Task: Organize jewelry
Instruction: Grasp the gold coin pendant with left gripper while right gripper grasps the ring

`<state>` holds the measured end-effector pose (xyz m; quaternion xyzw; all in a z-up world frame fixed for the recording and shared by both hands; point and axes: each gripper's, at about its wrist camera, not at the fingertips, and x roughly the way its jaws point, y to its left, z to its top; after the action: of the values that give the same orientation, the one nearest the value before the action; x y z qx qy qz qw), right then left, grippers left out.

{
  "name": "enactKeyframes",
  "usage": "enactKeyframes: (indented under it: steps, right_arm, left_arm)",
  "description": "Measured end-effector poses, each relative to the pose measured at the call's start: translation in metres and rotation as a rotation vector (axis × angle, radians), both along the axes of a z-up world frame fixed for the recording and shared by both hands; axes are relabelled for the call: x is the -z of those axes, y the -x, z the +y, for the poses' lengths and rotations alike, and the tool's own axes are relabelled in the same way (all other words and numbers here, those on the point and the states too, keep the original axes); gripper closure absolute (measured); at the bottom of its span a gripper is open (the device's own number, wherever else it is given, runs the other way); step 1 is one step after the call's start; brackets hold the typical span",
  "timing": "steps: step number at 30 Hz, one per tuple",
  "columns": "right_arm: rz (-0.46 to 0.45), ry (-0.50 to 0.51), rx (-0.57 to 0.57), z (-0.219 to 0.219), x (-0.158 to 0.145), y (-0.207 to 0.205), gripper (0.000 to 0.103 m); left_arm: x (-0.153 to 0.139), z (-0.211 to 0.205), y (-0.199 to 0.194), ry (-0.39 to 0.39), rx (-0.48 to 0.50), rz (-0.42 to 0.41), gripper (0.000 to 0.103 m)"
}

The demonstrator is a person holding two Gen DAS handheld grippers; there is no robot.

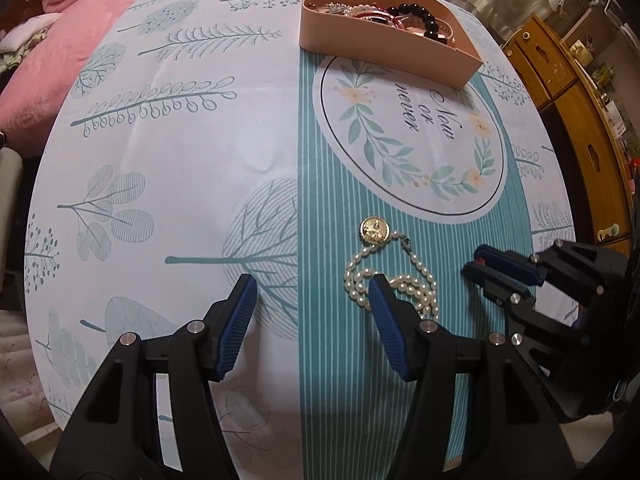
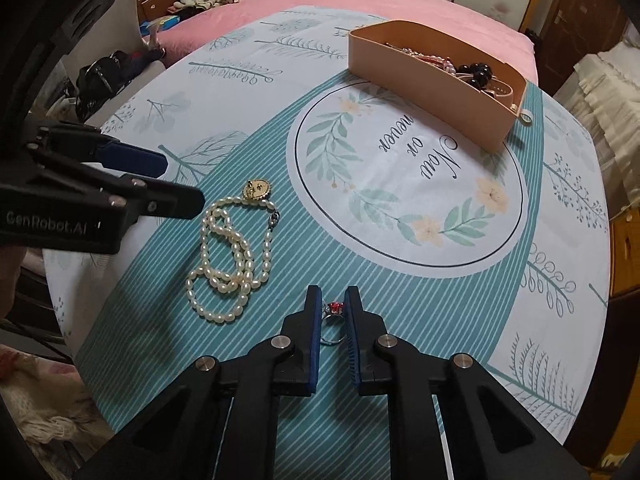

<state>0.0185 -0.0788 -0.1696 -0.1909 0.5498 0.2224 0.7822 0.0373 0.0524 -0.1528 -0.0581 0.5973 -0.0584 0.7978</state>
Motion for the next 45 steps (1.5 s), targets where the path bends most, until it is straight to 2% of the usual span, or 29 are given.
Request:
enactKeyframes:
  steps: [7, 14, 18, 24, 29, 31, 32, 35, 39, 45]
  right_arm:
    - [0.005, -0.052, 0.093, -0.014, -0.009, -0.003, 0.095]
    - [-0.002, -0.078, 0.127, -0.021, -0.017, 0.000, 0.095]
    - [-0.006, -0.091, 0.135, -0.021, -0.020, 0.001, 0.095]
    - [0.001, -0.107, 0.150, -0.024, -0.020, 0.003, 0.095]
    - [0.015, -0.113, 0.166, -0.029, -0.018, 0.002, 0.095]
    - [0.016, -0.113, 0.175, -0.031, -0.017, 0.000, 0.095]
    - [0.016, -0.115, 0.179, -0.032, -0.017, 0.000, 0.095]
    - [0.022, -0.122, 0.193, -0.035, -0.017, -0.002, 0.095]
    - [0.018, -0.128, 0.205, -0.038, -0.019, -0.005, 0.095]
    - [-0.004, -0.167, 0.224, -0.042, -0.038, -0.010, 0.095]
  left_arm:
    - [-0.002, -0.010, -0.012, 0.011, 0.016, -0.008, 0.048]
    - [0.000, -0.030, -0.026, 0.003, 0.056, -0.026, 0.048]
    - [0.004, -0.035, -0.033, 0.008, 0.044, -0.009, 0.060]
    - [0.011, -0.039, -0.041, 0.004, 0.019, 0.030, 0.065]
    - [0.013, -0.046, -0.043, -0.032, 0.019, 0.023, 0.066]
    - [0.013, -0.049, -0.044, -0.024, 0.024, 0.024, 0.078]
    - [0.012, -0.051, -0.045, -0.013, 0.024, 0.029, 0.087]
    - [0.011, -0.057, -0.046, -0.040, 0.031, 0.033, 0.087]
    - [0.010, -0.059, -0.045, -0.027, 0.037, 0.042, 0.088]
    - [-0.018, -0.034, -0.048, 0.007, 0.003, 0.010, 0.088]
